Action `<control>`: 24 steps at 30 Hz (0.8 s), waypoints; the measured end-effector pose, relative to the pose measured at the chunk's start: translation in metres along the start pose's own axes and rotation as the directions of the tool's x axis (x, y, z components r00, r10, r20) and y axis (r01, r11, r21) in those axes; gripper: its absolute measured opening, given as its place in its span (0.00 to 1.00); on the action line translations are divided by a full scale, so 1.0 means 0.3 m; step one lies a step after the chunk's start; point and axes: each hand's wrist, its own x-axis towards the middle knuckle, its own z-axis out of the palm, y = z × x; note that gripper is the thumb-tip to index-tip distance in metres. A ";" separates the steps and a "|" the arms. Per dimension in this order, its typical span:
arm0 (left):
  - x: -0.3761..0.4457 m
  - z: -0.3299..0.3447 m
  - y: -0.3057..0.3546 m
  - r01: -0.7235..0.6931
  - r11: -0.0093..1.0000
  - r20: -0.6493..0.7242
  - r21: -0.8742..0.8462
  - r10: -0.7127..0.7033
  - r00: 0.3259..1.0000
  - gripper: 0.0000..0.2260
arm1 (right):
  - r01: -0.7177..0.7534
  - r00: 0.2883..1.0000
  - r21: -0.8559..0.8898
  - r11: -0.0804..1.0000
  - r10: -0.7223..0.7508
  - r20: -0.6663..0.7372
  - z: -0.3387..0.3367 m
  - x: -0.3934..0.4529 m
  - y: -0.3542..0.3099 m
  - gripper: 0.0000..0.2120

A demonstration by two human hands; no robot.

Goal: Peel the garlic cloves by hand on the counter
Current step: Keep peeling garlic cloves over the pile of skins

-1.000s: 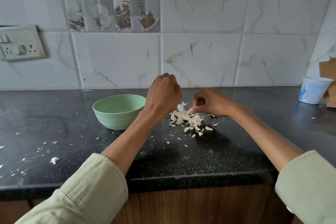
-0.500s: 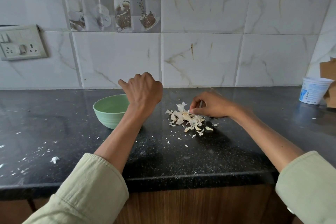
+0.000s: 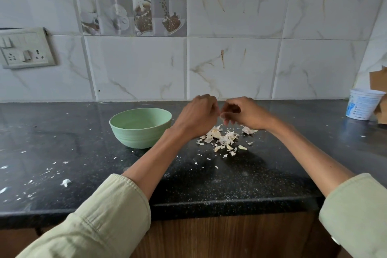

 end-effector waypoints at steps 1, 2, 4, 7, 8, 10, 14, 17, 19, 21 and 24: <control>0.000 0.017 -0.009 0.004 0.999 0.045 -0.036 -0.002 0.999 0.08 | -0.011 1.000 0.050 0.999 0.012 -0.022 -0.006 -0.001 -0.005 0.06; 0.000 0.031 -0.017 0.003 0.998 0.065 -0.055 0.000 0.998 0.07 | -0.022 0.999 0.069 0.997 0.025 -0.037 -0.010 0.001 -0.006 0.05; 0.002 0.050 -0.030 0.007 0.998 0.059 -0.067 -0.003 0.998 0.07 | -0.039 0.998 0.047 0.998 0.042 -0.054 -0.015 0.003 0.000 0.04; 0.004 0.057 -0.043 0.035 0.997 0.051 -0.074 -0.031 0.998 0.07 | -0.088 0.992 -0.057 0.994 0.082 -0.097 -0.019 0.003 0.024 0.04; 0.004 0.058 -0.046 0.044 0.996 0.058 -0.075 -0.040 0.998 0.08 | -0.102 0.991 -0.114 0.988 0.091 -0.099 -0.018 0.001 0.032 0.04; 0.000 0.062 -0.046 0.060 0.996 0.081 -0.070 -0.054 0.995 0.08 | -0.122 0.991 -0.218 0.968 0.109 -0.072 -0.009 -0.001 0.047 0.04; -0.004 0.070 -0.045 0.085 0.994 0.109 -0.071 -0.077 0.991 0.09 | -0.126 0.991 -0.386 0.914 0.134 -0.006 0.013 -0.006 0.051 0.04; -0.003 0.069 -0.039 0.090 0.993 0.111 -0.076 -0.082 0.990 0.10 | -0.076 0.997 -0.517 0.853 0.081 -0.012 0.033 -0.007 0.061 0.09; -0.004 0.068 -0.037 0.093 0.993 0.108 -0.076 -0.085 0.990 0.10 | -0.026 1.000 -0.573 0.819 0.028 -0.006 0.042 -0.010 0.051 0.11; -0.006 0.065 -0.034 0.096 0.993 0.110 -0.068 -0.088 0.990 0.11 | -0.011 0.997 -0.610 0.792 -0.036 -0.065 0.033 -0.012 0.008 0.10; -0.005 0.060 -0.034 0.101 0.993 0.098 -0.057 -0.095 0.991 0.12 | -0.070 0.930 -0.684 0.726 -0.201 -0.308 0.007 -0.009 -0.069 0.10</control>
